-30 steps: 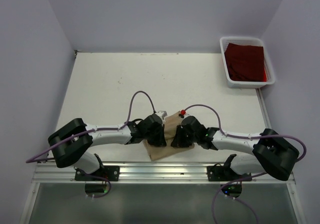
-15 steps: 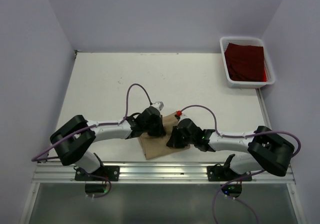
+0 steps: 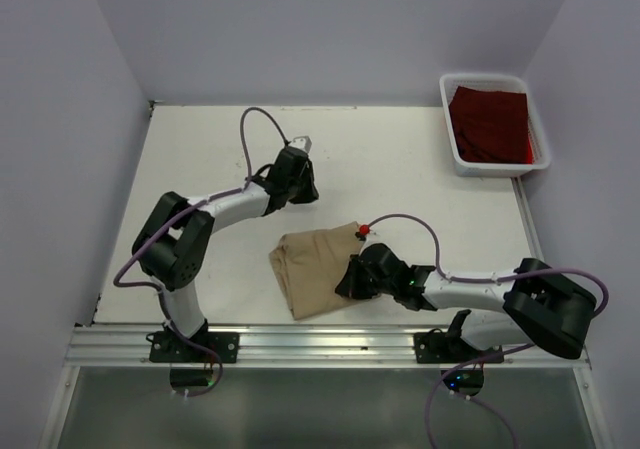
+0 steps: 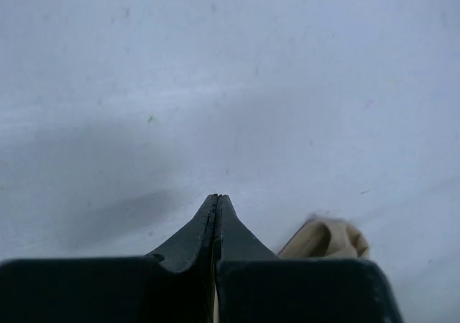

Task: Fold and stack the t-shirts
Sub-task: Fold the tshirt

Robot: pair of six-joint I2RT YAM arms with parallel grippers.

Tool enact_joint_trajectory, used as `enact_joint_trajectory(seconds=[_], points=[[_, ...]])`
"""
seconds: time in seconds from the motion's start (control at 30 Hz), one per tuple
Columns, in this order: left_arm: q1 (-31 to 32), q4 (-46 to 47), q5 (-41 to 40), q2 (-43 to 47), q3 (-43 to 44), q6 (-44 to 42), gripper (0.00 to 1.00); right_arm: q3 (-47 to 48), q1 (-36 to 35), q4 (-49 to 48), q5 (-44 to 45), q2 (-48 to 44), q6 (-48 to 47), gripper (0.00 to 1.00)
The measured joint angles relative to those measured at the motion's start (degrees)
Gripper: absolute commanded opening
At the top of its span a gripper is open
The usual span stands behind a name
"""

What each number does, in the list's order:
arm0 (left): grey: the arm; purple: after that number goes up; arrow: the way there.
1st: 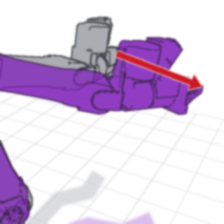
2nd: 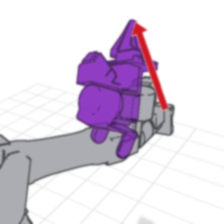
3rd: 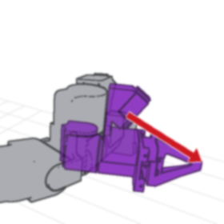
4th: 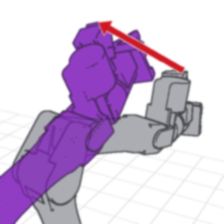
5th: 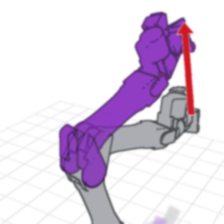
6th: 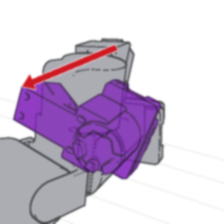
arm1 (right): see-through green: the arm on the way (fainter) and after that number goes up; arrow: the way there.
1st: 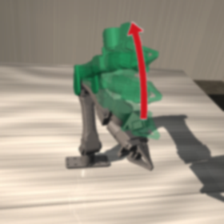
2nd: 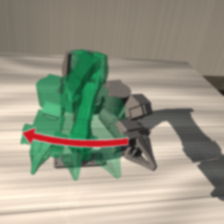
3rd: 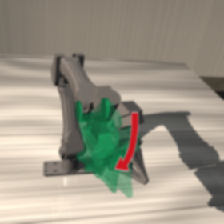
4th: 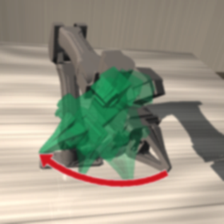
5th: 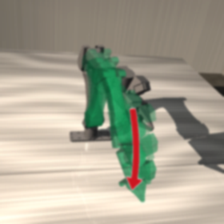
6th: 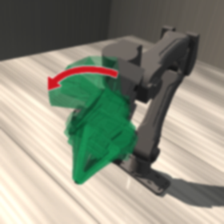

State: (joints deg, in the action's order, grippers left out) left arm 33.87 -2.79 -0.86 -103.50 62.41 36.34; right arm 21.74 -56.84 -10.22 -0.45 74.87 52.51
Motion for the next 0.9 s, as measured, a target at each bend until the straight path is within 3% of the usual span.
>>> enact_joint_trajectory(seconds=[0.1,0.2,0.4,0.57,0.73,0.9], points=[[-0.57,-0.96,0.2,-0.31,6.82,-1.81,0.0,-0.68,-0.15,0.04,0.24,-0.81,0.22,0.0],[-0.35,-0.63,3.48,2.12,7.45,-2.51,0.0,-0.76,-0.24,-0.11,0.48,-0.79,0.44,0.0],[1.25,2.97,11.47,10.08,-3.89,-2.05,0.0,-0.76,-0.26,-1.31,0.39,0.46,0.44,0.0],[2.27,3.91,13.57,13.29,-13.73,-1.25,0.0,-0.17,-0.26,-3.19,-0.42,2.56,0.44,0.0],[2.19,2.91,10.23,14.88,-19.63,-1.07,0.0,0.33,-0.26,-5.7,-1.18,4.7,0.61,0.0],[1.57,-1.84,-0.87,15.58,-21.09,-1.11,0.0,0.13,-0.26,-7.67,-1.64,5.4,1.11,0.0]])
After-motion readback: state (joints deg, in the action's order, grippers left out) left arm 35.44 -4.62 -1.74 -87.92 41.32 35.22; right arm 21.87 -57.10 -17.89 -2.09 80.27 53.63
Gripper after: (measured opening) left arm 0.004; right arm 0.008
